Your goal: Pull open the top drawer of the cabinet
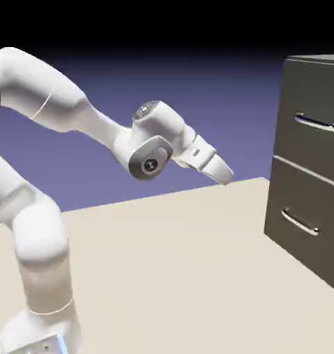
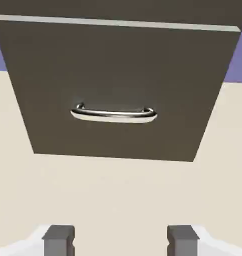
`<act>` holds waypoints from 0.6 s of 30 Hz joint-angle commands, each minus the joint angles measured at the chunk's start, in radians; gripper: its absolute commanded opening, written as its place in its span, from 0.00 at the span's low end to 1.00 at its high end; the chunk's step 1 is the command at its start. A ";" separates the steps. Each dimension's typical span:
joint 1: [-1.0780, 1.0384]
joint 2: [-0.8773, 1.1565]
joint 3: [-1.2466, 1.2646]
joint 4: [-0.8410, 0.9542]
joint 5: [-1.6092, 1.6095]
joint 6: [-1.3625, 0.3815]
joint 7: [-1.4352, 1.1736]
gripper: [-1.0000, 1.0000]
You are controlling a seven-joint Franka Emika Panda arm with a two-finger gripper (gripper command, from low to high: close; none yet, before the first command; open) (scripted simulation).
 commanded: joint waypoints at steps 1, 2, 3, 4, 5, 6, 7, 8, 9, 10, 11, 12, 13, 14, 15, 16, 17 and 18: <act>0.025 -0.013 -0.015 0.011 -0.034 -0.009 -0.044 0.50; 0.050 -0.026 -0.030 0.023 -0.068 -0.018 -0.087 0.50; 0.074 -0.040 -0.046 0.034 -0.102 -0.027 -0.131 0.50; 0.099 -0.053 -0.061 0.045 -0.137 -0.036 -0.174 0.50; 0.124 -0.066 -0.076 0.056 -0.171 -0.044 -0.218 0.50; 0.149 -0.079 -0.091 0.068 -0.205 -0.053 -0.261 0.50; 0.174 -0.092 -0.107 0.079 -0.239 -0.062 -0.304 0.50; 0.198 -0.106 -0.122 0.090 -0.273 -0.071 -0.348 0.50; 0.223 -0.119 -0.137 0.102 -0.307 -0.080 -0.391 0.50; 0.248 -0.132 -0.152 0.113 -0.341 -0.089 -0.435 0.50; 0.273 -0.145 -0.167 0.124 -0.376 -0.098 -0.478 0.50; 0.298 -0.158 -0.183 0.135 -0.410 -0.107 -0.522 0.50; 0.322 -0.172 -0.198 0.147 -0.444 -0.116 -0.565 0.50; 0.347 -0.185 -0.213 0.158 -0.478 -0.125 -0.609 0.50; 0.372 -0.198 -0.228 0.169 -0.512 -0.133 -0.652 0.50; 0.397 -0.211 -0.243 0.181 -0.546 -0.142 -0.696 0.50; 0.422 -0.224 -0.259 0.192 -0.580 -0.151 -0.739 0.50; 0.446 -0.237 -0.274 0.203 -0.615 -0.160 -0.783 0.50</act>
